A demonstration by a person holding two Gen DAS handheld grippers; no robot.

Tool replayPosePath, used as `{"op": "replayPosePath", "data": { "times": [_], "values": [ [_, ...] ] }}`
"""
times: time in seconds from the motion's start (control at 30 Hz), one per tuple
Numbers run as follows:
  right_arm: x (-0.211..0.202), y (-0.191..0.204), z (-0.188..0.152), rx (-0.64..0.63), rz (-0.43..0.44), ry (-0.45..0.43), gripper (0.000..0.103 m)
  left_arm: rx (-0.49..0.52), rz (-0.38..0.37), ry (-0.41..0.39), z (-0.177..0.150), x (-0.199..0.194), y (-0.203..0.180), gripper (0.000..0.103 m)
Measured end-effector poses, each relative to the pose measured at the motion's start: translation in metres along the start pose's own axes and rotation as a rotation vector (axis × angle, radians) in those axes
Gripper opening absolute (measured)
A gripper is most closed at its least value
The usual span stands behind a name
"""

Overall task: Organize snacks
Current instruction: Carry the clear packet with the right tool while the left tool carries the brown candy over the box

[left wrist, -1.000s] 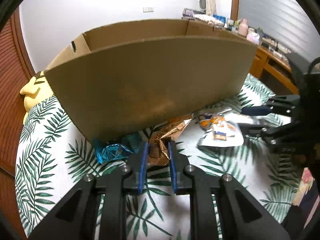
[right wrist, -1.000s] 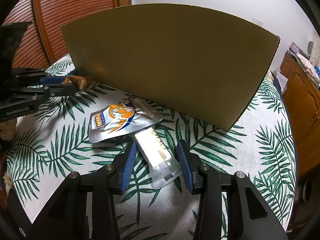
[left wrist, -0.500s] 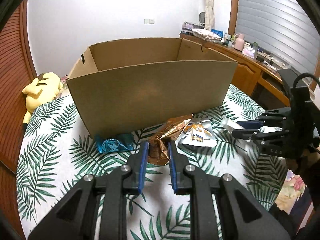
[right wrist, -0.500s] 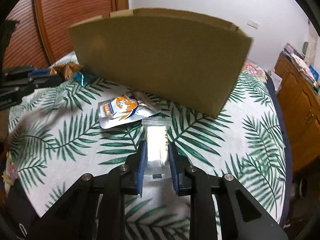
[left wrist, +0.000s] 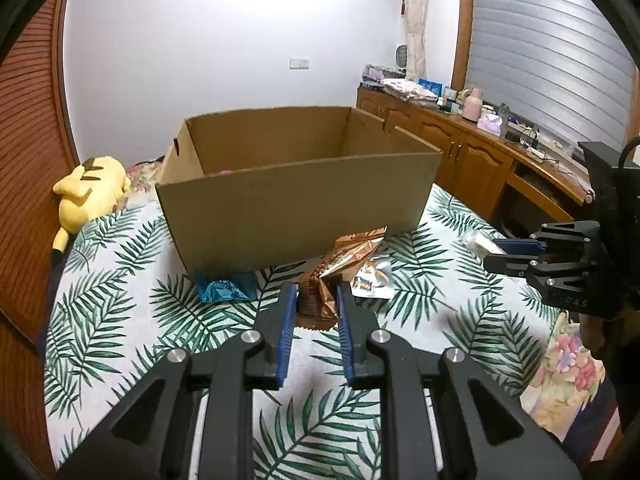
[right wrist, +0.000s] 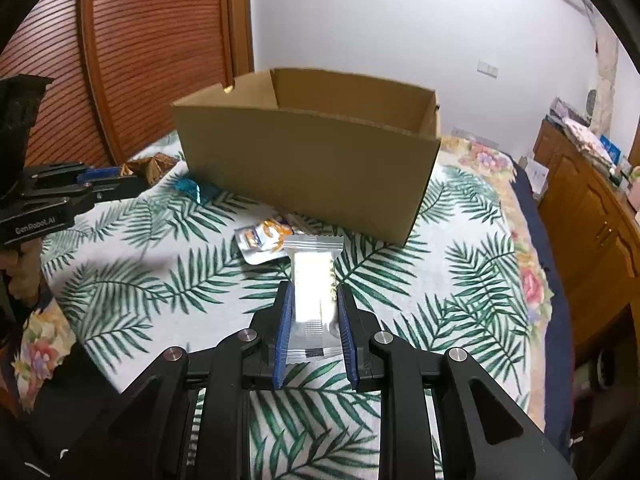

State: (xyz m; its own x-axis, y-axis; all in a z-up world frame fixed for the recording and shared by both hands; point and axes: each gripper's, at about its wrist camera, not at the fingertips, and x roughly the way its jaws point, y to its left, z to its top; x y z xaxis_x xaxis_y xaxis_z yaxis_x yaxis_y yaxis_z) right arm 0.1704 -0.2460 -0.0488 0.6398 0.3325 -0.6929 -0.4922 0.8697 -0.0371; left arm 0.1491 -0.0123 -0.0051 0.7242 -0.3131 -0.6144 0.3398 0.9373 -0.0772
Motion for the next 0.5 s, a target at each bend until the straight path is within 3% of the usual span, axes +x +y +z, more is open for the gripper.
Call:
{"op": "replayPosePath", "data": {
  "times": [0.5],
  "values": [
    [-0.066,0.016,0.017,-0.004,-0.032,-0.120,0.021,0.001,0.016,-0.097,0.018,-0.055,-0.015,0.017]
  ]
}}
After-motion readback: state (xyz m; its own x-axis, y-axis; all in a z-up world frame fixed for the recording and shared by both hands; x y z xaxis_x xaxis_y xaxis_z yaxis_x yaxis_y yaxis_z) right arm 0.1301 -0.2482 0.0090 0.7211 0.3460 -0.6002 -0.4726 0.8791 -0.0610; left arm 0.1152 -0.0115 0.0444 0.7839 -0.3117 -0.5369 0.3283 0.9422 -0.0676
